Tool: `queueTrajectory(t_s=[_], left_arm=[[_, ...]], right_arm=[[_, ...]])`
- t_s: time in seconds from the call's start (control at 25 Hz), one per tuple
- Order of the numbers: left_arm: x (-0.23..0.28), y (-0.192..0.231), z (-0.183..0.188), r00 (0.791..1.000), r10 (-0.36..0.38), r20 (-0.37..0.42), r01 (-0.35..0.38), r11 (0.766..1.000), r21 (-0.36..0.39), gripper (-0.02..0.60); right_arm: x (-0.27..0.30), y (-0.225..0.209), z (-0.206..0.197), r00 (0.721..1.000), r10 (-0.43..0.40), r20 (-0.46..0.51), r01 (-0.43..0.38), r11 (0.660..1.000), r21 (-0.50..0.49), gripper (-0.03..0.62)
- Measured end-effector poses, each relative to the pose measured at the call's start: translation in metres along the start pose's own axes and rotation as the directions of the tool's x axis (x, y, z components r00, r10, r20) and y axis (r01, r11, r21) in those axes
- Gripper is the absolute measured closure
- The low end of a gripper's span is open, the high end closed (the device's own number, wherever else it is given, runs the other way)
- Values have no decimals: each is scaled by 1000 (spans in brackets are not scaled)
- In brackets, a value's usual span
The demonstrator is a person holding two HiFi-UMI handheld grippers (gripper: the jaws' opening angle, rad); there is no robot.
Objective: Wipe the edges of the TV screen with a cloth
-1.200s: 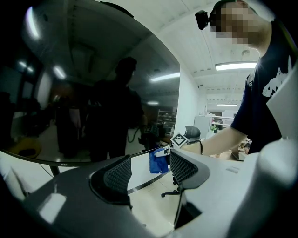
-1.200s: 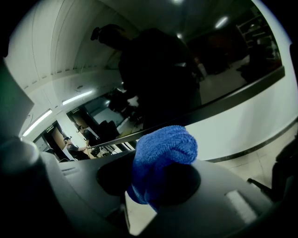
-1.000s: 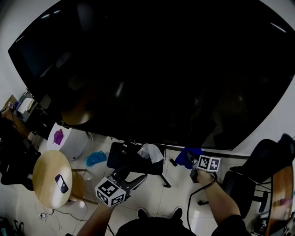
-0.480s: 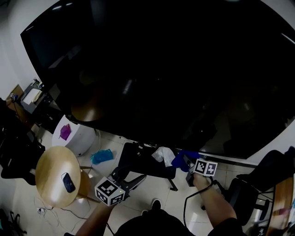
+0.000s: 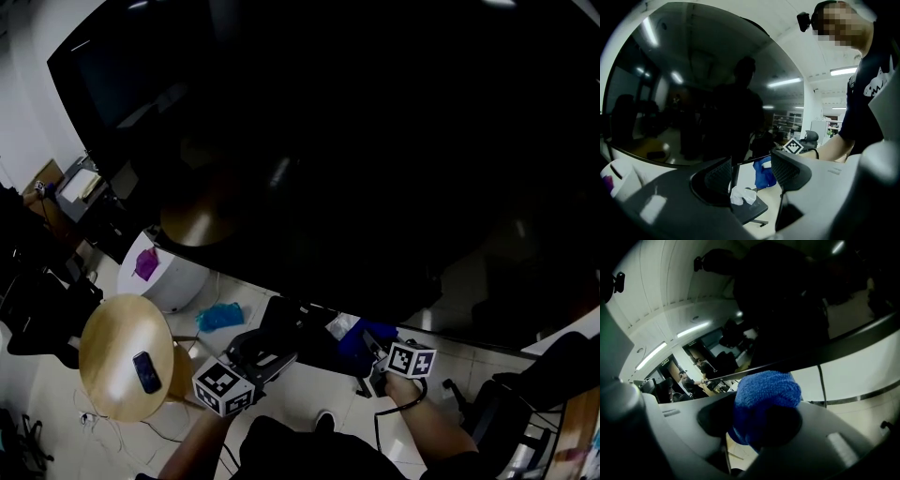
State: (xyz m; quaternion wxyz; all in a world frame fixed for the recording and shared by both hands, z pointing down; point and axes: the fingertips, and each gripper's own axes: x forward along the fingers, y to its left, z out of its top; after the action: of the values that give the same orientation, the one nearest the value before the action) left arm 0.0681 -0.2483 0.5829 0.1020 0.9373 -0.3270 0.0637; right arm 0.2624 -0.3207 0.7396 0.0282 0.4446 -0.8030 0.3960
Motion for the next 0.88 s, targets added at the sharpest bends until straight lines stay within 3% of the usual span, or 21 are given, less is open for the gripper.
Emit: queueTrajectory(t_s=[0.24,0.4,0.6,0.88], left_arm=[[-21,43,-15,1000,-15,-7,14,1000,-28,331],[-36,79,-30,996,-81,-34,80,996,-31,331],[-63,131,-30,984,-163,-73,160,986,-44,331],[-92,179,-18,960,-257,-112,259,966,4,331]], right_arm=[[34,26,-9,1000,-17,-8,17,1000,4,450],[54,31,-8,996,-86,36,86,996,-11,450],[83,37,-11,980,-181,81,177,983,55,450],[129,82,-14,970,-214,112,210,977,45,450]])
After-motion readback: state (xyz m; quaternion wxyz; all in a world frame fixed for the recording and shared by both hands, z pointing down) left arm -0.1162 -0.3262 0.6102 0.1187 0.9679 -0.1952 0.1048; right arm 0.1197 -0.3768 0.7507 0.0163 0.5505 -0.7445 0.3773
